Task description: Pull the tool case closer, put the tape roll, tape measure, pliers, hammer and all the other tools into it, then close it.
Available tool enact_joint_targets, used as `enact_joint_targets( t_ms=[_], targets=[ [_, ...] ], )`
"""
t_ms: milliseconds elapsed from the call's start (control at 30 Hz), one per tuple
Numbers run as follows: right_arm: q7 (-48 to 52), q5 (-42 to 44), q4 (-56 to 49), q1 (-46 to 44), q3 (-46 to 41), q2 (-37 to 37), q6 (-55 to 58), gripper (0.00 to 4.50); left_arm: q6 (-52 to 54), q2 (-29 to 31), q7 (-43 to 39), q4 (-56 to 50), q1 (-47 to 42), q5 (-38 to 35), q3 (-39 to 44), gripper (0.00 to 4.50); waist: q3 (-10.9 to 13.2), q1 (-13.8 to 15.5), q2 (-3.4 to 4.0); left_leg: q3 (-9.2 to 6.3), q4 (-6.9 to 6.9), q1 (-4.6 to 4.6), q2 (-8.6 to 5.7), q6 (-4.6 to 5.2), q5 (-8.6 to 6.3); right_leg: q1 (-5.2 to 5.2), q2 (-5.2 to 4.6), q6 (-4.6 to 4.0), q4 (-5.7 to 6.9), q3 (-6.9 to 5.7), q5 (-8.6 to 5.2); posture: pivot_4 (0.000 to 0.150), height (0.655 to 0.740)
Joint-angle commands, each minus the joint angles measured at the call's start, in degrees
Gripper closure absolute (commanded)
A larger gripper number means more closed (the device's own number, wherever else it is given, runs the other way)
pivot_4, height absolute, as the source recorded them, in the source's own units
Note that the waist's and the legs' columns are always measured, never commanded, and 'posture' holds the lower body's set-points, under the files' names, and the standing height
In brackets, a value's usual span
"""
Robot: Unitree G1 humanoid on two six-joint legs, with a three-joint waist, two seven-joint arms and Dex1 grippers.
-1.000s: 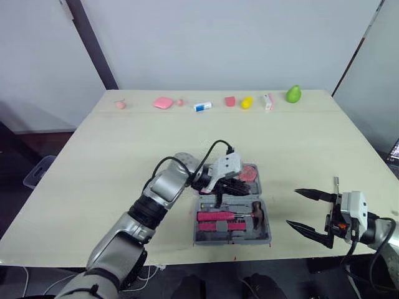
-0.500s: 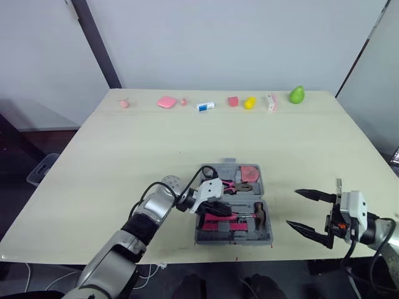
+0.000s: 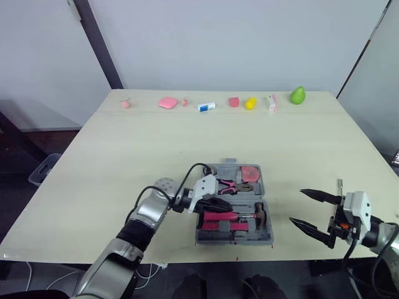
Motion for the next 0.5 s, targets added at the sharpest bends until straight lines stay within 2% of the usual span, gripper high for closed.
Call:
enact_joint_targets(
  t_ms=[33,67,167,300,433,500],
  targets=[
    [-5.0,0.5,-1.4,4.2,-5.6,1.9,0.4,0.0,5.9,4.5,3.5,-11.0,4.1,-8.8,11.2,4.39,0.0,-0.1,0.01,-0.03,-0.02,-0.01,0.04,0.0,0.0,-0.02,0.01,-0.02,0.01,-0.02,-0.01,0.15,0.74],
    [-5.8,0.5,-1.2,4.9,-6.2,2.2,0.6,0.0,8.2,5.3,5.7,-12.3,5.0,-8.6,12.4,4.39,0.0,-0.1,0.03,-0.03,-0.04,0.0,0.05,0.0,0.0,-0.02,0.02,-0.02,0.01,-0.02,-0.01,0.15,0.74],
    [-8.6,-0.3,1.3,6.7,-9.0,3.4,0.0,0.0,13.6,6.7,11.3,-17.2,10.8,-14.2,20.8,4.39,0.0,-0.2,0.08,-0.02,-0.04,0.05,0.05,0.0,0.0,-0.01,-0.01,-0.01,0.01,0.03,-0.01,0.15,0.74],
    [-11.6,-0.8,5.7,7.5,-13.0,4.8,-1.3,0.0,14.6,8.3,15.2,-21.1,20.2,-17.0,28.6,4.39,0.0,-0.5,0.09,-0.03,-0.04,0.08,0.06,0.0,0.0,-0.01,-0.06,-0.01,-0.01,0.1,-0.01,0.15,0.74],
    [-12.3,0.3,7.9,8.5,-15.6,6.4,-1.9,0.0,14.4,8.5,18.1,-23.9,27.6,-17.9,32.7,3.35,0.0,-0.5,0.11,0.0,-0.05,0.08,0.09,0.0,0.0,-0.01,-0.07,-0.02,0.0,0.06,-0.01,0.15,0.74],
    [-12.5,0.7,9.2,9.7,-16.9,7.4,-2.3,0.0,13.8,8.4,19.2,-23.9,31.3,-18.0,34.7,2.38,-0.1,-0.4,0.12,0.03,-0.05,0.09,0.11,-0.01,0.0,-0.01,-0.09,-0.17,0.0,0.06,-0.1,0.15,0.74]
  ],
)
